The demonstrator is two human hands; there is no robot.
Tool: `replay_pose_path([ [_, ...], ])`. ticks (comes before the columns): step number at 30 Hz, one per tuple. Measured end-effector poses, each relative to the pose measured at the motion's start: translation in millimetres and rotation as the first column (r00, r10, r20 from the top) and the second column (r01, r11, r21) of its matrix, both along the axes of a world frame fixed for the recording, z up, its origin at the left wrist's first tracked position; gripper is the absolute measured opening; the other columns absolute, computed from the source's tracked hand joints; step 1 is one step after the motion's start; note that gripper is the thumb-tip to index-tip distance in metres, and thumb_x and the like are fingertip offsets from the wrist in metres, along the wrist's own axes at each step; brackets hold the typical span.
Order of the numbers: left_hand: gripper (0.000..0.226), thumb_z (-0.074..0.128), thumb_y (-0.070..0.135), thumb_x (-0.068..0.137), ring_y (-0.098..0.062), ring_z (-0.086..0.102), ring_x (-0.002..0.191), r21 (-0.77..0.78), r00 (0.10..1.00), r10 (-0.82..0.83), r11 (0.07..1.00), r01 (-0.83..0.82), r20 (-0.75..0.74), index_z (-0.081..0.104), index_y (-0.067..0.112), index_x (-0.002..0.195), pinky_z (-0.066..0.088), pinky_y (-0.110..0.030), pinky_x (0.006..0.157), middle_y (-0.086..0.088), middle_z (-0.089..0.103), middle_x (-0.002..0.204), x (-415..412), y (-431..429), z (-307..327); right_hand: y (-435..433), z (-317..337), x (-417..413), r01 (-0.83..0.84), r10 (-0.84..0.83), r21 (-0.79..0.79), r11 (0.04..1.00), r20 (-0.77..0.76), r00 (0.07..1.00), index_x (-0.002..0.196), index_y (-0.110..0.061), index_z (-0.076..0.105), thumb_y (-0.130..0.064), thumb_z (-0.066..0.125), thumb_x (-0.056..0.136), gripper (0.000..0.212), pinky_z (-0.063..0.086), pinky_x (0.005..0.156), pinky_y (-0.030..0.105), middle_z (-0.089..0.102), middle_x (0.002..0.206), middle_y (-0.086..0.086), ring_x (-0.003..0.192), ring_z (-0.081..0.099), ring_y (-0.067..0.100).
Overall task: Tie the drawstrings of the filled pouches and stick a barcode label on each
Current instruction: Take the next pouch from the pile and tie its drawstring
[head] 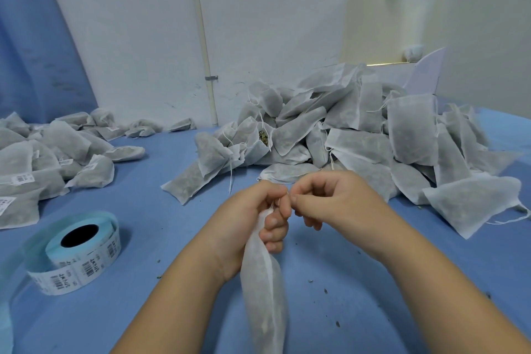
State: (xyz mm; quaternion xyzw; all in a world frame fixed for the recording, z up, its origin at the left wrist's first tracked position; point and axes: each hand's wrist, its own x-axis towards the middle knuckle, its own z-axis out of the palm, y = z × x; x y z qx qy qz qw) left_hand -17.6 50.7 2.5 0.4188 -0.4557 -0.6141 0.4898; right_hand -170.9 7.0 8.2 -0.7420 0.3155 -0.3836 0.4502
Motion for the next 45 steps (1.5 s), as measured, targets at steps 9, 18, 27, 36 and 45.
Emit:
replay_pose_path([
  [9, 0.019, 0.068, 0.034, 0.068, -0.006, 0.025, 0.037, 0.015, 0.996, -0.060, 0.998, 0.059, 0.062, 0.072, 0.016, 0.064, 0.025, -0.018, 0.037, 0.005, 0.035, 0.050, 4, 5, 9, 0, 2, -2, -0.083, 0.080, 0.085, 0.993, 0.045, 0.996, 0.054, -0.025, 0.062, -0.016, 0.052, 0.066, 0.018, 0.043, 0.055, 0.025, 0.056, 0.069, 0.011, 0.054, 0.051, 0.011],
  [18, 0.024, 0.080, 0.040, 0.058, -0.004, 0.029, 0.037, 0.006, 0.981, 0.016, 1.000, -0.018, 0.192, 0.076, 0.019, 0.070, 0.025, -0.016, 0.038, 0.008, 0.052, 0.062, 3, 6, 8, -4, 0, -5, -0.106, 0.105, 0.109, 0.988, 0.019, 0.994, 0.048, -0.024, 0.056, -0.015, 0.048, 0.062, 0.018, 0.038, 0.052, 0.025, 0.047, 0.055, 0.000, 0.051, 0.049, 0.012],
  [27, 0.016, 0.084, 0.031, 0.066, -0.009, 0.032, 0.042, -0.119, 0.967, 0.148, 0.985, -0.126, 0.206, 0.074, 0.019, 0.068, 0.029, -0.019, 0.043, 0.004, 0.052, 0.067, 4, 3, 5, -8, -1, -4, -0.032, 0.017, 0.159, 0.987, 0.090, 0.996, 0.056, -0.017, 0.060, -0.018, 0.058, 0.073, 0.017, 0.037, 0.048, 0.027, 0.045, 0.055, 0.000, 0.048, 0.047, 0.016],
  [36, 0.021, 0.070, 0.029, 0.086, -0.010, 0.037, 0.044, -0.168, 0.945, 0.271, 0.956, -0.242, 0.182, 0.072, 0.021, 0.067, 0.034, -0.020, 0.045, 0.007, 0.054, 0.065, 5, 0, 2, -5, -1, -6, -0.017, 0.006, 0.106, 0.994, 0.108, 0.994, 0.071, -0.016, 0.070, -0.025, 0.072, 0.085, 0.016, 0.041, 0.051, 0.023, 0.054, 0.059, 0.003, 0.053, 0.048, 0.014],
  [45, 0.029, 0.067, 0.039, 0.089, -0.008, 0.043, 0.046, -0.222, 0.883, 0.351, 0.931, -0.291, 0.311, 0.071, 0.025, 0.063, 0.037, -0.026, 0.055, 0.010, 0.055, 0.061, 1, -3, -3, -1, -4, 1, 0.135, -0.134, -0.101, 0.986, 0.014, 0.991, 0.066, -0.017, 0.060, -0.010, 0.070, 0.081, 0.019, 0.042, 0.053, 0.026, 0.059, 0.058, 0.004, 0.058, 0.055, 0.027],
])
